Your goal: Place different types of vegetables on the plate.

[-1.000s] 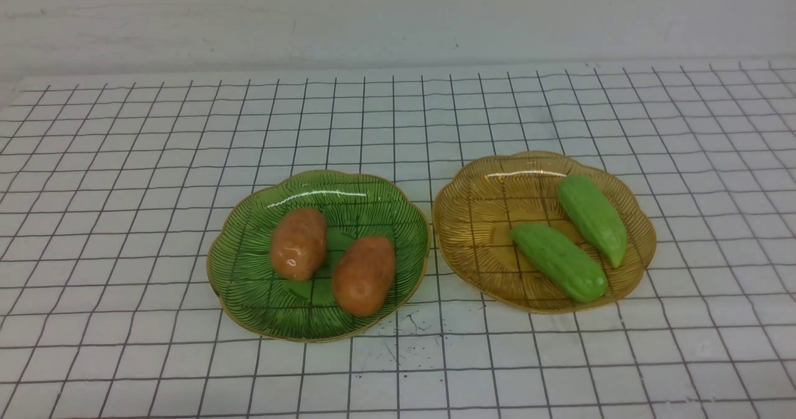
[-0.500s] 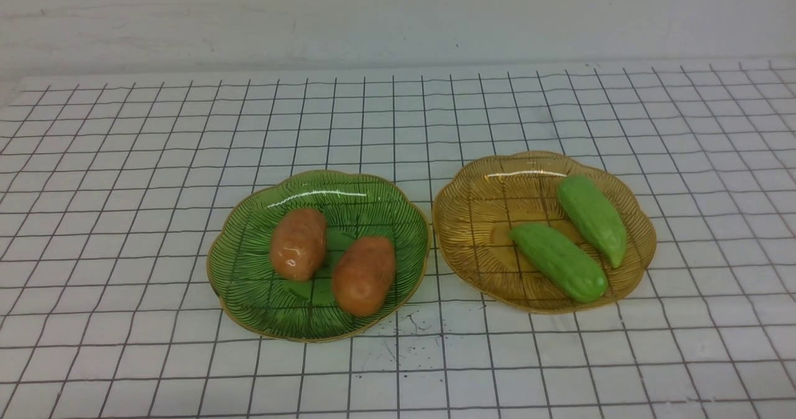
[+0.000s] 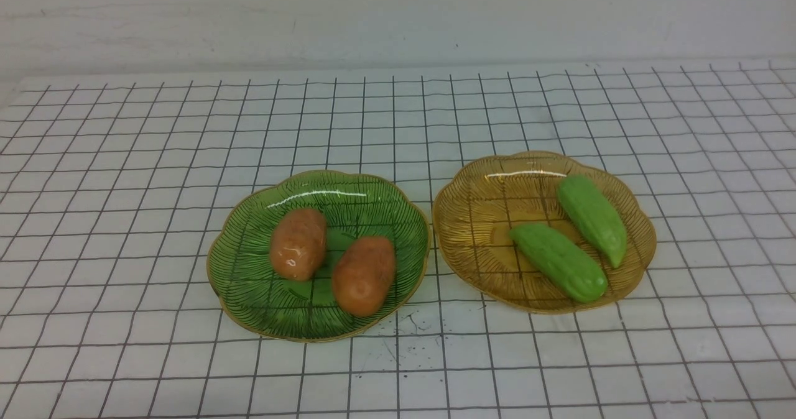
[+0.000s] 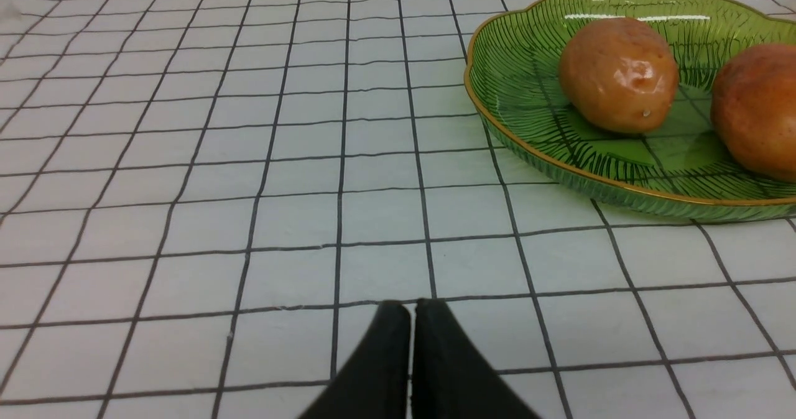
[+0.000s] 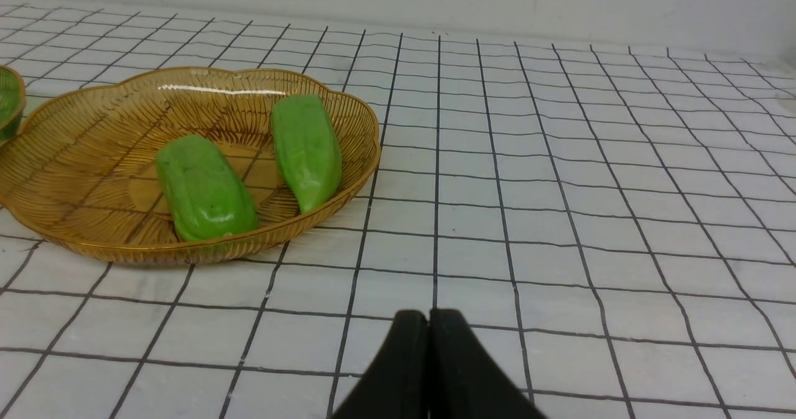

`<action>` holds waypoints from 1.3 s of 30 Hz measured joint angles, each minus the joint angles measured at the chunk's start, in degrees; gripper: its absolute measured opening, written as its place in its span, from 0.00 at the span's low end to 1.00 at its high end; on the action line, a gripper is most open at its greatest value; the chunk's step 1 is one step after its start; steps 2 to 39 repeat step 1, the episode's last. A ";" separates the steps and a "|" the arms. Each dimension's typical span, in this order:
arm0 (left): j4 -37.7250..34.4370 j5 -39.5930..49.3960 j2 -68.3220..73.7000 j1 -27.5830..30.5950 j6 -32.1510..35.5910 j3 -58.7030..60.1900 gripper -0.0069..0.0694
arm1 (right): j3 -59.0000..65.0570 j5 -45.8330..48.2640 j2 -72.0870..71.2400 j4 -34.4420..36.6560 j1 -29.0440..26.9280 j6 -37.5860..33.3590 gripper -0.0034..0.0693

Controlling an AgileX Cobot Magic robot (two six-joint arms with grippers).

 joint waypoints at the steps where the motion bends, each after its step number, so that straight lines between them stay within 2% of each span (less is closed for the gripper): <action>1: 0.00 0.00 0.00 0.00 0.00 0.00 0.08 | 0.00 0.00 0.00 0.00 0.00 0.00 0.03; 39: 0.00 0.00 0.00 0.00 0.00 0.00 0.08 | 0.00 0.00 0.00 0.00 0.00 0.00 0.03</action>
